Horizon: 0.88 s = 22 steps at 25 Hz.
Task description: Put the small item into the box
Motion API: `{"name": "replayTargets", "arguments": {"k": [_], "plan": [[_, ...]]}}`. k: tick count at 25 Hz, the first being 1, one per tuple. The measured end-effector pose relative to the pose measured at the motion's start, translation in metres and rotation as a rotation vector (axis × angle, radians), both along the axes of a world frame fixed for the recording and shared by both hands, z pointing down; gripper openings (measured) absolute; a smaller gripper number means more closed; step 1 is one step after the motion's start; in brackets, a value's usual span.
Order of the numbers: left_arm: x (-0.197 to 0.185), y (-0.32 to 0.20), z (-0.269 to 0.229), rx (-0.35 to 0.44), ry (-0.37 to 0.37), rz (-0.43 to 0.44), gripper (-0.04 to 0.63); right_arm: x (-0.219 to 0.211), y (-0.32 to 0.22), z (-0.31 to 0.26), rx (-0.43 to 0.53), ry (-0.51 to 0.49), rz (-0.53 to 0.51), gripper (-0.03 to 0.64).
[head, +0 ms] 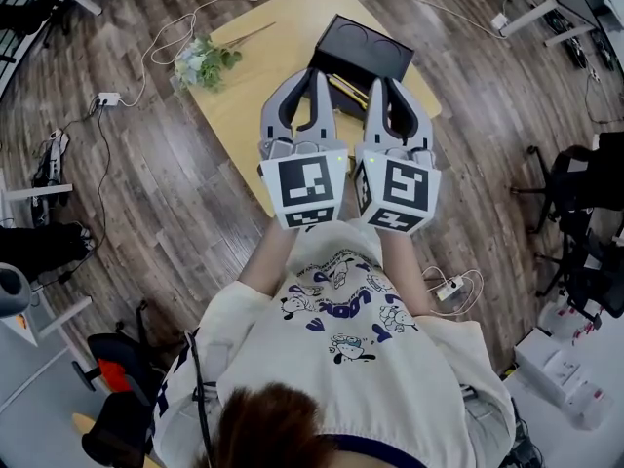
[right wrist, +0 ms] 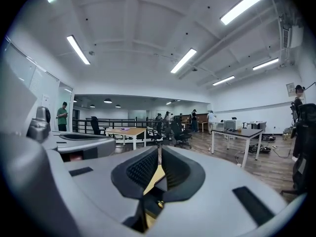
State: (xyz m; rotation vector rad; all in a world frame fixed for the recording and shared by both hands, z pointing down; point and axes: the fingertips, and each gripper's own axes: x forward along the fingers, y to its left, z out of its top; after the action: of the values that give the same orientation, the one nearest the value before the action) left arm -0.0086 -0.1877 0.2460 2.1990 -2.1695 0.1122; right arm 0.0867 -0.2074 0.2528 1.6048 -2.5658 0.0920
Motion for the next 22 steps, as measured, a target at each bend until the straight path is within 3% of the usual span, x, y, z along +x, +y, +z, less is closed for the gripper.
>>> {"name": "replayTargets", "arguments": {"k": [22], "plan": [[0.0,0.013,-0.014,0.041,-0.011,0.001,0.023,0.001,0.012,-0.013,0.045,-0.007,0.001,0.039]]}}
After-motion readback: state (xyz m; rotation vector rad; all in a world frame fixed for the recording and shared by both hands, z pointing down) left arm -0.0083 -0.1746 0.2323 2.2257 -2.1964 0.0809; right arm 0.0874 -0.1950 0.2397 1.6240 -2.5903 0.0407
